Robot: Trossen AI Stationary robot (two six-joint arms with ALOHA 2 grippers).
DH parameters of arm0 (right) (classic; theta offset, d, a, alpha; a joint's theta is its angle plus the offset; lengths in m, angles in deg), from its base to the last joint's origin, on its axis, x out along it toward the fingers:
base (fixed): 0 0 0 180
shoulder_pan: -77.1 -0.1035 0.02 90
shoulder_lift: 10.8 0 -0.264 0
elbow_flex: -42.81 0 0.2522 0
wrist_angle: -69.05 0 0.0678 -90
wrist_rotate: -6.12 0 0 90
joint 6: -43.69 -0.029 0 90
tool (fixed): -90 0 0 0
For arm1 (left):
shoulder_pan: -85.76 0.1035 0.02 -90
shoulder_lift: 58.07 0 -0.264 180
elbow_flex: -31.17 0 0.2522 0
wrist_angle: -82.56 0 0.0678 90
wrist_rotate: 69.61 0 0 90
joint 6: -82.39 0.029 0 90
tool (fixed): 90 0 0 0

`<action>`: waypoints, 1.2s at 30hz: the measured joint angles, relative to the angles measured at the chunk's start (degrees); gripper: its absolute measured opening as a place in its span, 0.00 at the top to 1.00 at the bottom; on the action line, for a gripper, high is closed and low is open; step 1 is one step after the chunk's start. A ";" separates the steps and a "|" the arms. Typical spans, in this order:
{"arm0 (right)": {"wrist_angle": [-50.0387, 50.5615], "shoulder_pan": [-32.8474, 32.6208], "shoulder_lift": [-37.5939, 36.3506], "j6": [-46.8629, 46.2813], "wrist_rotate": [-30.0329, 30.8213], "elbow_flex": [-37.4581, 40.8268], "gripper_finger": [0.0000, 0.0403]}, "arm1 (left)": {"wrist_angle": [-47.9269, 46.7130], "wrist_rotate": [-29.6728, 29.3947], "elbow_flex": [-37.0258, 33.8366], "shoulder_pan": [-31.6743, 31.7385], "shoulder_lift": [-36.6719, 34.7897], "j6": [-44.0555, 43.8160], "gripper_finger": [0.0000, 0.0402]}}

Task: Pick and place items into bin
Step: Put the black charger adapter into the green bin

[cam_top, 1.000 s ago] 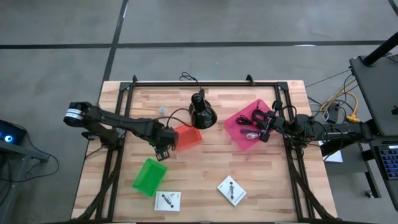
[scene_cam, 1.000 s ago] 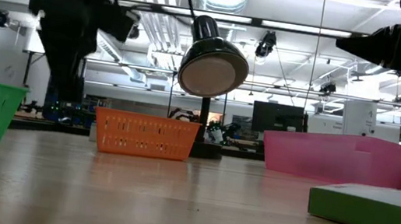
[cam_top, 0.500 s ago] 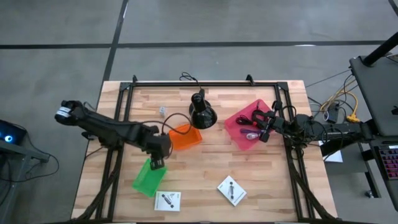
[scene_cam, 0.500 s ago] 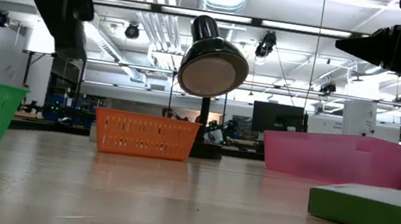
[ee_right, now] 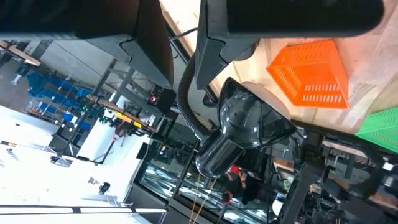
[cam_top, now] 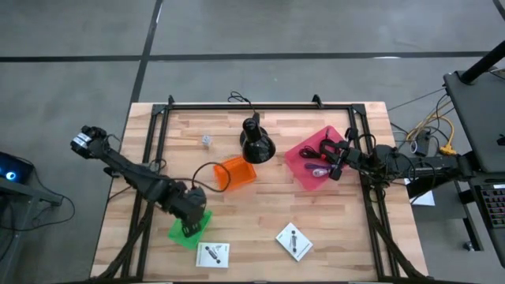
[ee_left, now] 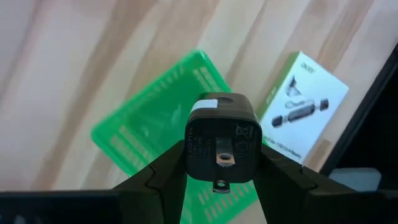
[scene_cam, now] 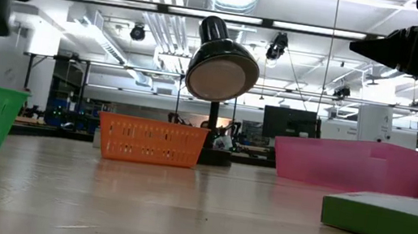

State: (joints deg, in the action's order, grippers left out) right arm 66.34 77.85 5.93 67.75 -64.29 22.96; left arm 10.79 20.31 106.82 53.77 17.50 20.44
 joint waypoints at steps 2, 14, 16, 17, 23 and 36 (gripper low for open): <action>0.00 0.00 -0.02 0.06 0.00 0.00 0.86 | -0.01 0.00 -0.10 -1.33 0.04 -1.68 0.64; 0.00 0.00 -0.02 1.64 0.00 0.00 0.86 | 0.39 1.29 -6.11 -3.38 0.04 -16.40 0.66; 0.00 0.00 -0.02 1.66 0.00 0.00 0.86 | 0.54 1.72 -7.13 -3.38 0.04 -17.74 0.66; 0.00 0.00 -0.02 1.66 -0.02 0.00 0.86 | 0.55 2.14 -7.51 -3.38 0.04 -18.56 0.66; 0.00 0.00 -0.02 1.60 -0.02 0.00 0.86 | 3.89 2.52 -9.53 -3.38 0.04 -20.24 0.65; 0.00 0.00 -0.07 1.48 -0.02 0.00 0.86 | 7.63 2.46 -12.94 -3.23 0.04 -21.66 0.65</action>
State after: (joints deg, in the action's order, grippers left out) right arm 66.34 77.85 5.86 69.23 -64.31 22.96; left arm 18.42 22.76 93.88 50.54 17.54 -1.22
